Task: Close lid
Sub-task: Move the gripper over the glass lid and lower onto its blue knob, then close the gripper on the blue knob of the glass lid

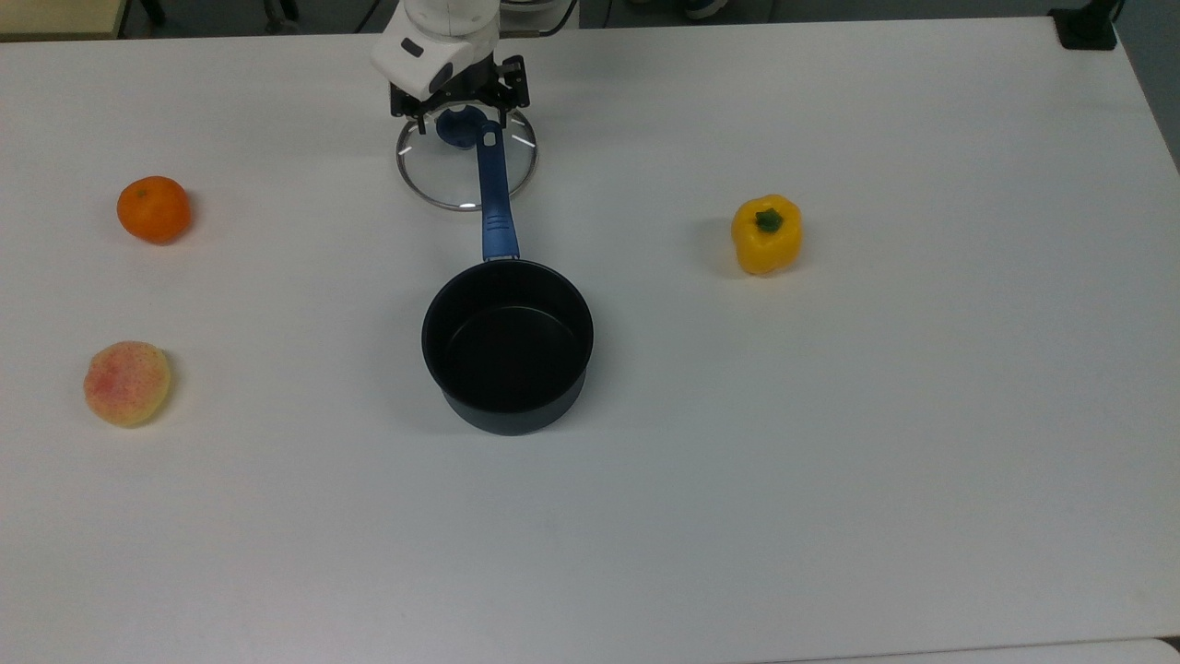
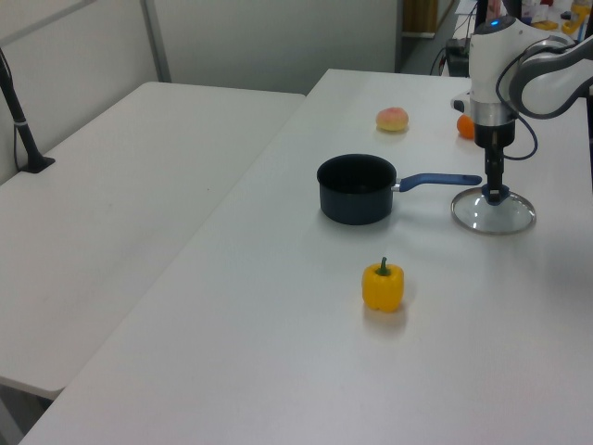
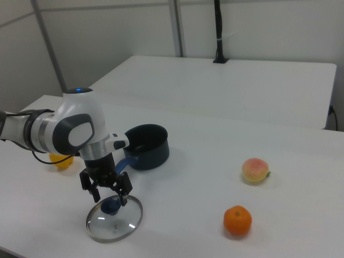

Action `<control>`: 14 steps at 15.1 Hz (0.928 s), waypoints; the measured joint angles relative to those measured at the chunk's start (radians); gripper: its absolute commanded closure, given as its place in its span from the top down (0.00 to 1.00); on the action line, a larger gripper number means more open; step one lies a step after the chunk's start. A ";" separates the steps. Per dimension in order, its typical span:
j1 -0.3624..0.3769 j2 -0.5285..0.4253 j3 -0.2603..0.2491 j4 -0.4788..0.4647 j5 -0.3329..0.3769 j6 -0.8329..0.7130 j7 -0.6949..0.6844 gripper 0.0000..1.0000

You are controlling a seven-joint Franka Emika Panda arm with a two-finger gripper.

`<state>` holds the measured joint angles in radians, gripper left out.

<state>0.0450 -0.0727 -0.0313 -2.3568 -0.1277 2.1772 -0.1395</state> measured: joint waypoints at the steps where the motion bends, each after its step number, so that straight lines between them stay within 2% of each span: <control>1: 0.000 0.000 0.000 -0.004 0.000 0.007 0.000 0.93; 4: 0.000 0.000 0.000 -0.020 -0.030 0.024 0.001 0.61; 7: 0.000 -0.001 0.001 -0.028 -0.041 0.026 0.002 0.21; 14: 0.001 -0.003 0.002 -0.028 -0.043 0.014 0.002 0.20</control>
<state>0.0458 -0.0759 -0.0297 -2.3845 -0.1703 2.1910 -0.1371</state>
